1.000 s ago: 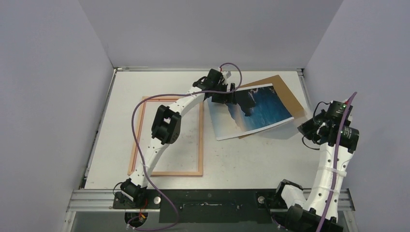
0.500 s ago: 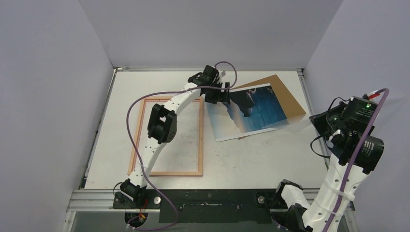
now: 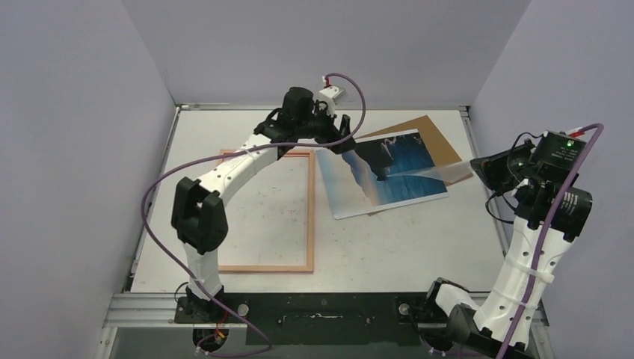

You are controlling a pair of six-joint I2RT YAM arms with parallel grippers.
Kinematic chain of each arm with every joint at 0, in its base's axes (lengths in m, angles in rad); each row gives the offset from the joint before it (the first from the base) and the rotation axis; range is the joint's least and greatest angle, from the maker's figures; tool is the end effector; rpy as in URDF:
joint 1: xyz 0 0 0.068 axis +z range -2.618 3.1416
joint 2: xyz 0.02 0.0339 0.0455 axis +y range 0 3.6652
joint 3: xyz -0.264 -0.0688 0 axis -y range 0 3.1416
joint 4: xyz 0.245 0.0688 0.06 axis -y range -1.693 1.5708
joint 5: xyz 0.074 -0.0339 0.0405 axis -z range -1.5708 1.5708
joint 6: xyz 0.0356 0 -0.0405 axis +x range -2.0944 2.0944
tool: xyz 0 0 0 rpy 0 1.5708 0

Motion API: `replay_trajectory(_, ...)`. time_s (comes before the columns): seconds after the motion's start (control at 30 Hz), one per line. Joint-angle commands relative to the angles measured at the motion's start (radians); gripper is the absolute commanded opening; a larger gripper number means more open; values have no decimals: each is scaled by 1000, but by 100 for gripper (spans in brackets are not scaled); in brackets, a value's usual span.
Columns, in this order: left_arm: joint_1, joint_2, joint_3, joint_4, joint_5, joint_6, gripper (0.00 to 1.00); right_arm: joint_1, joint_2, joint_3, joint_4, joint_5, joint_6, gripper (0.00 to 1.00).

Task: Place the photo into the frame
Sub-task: Pick up the photo frame item at the center of the board, then adjust the photo frame item.

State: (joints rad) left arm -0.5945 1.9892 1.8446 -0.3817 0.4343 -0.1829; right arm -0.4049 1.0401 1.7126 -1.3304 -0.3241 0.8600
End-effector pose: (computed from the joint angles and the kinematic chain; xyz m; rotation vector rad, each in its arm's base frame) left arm 0.3812 -0.2758 0.3254 0.7103 2.0595 -0.9127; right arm 0.1202 -0.0392 0.4749 1.1845 1.9219 0.6077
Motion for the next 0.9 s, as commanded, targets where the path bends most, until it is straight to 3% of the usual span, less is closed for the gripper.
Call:
replay_trajectory(0.0, 13, -152, -199, 500, 242, 104, 82, 5, 20, -27, 169, -80, 101, 0)
replay_trajectory(0.13, -20, -213, -322, 747, 319, 112, 84, 15, 63, 7, 183, -87, 121, 0)
replay_trajectory(0.27, -108, -243, -325, 688, 297, 315, 83, 31, 87, 27, 200, -92, 145, 0)
replay_trajectory(0.37, -204, -271, -359, 636, 173, 566, 82, 39, 95, 27, 215, -111, 165, 0)
replay_trajectory(0.47, -284, -262, -388, 708, -26, 733, 83, 51, 98, 32, 220, -115, 173, 0)
replay_trajectory(0.67, -347, -201, -339, 769, -181, 760, 84, 66, 91, 28, 221, -121, 175, 0)
replay_trajectory(0.8, -362, -174, -322, 763, -181, 756, 84, 67, 83, 28, 228, -135, 183, 0)
replay_trajectory(0.87, -364, -160, -306, 762, -172, 742, 78, 69, 83, 23, 233, -145, 190, 0)
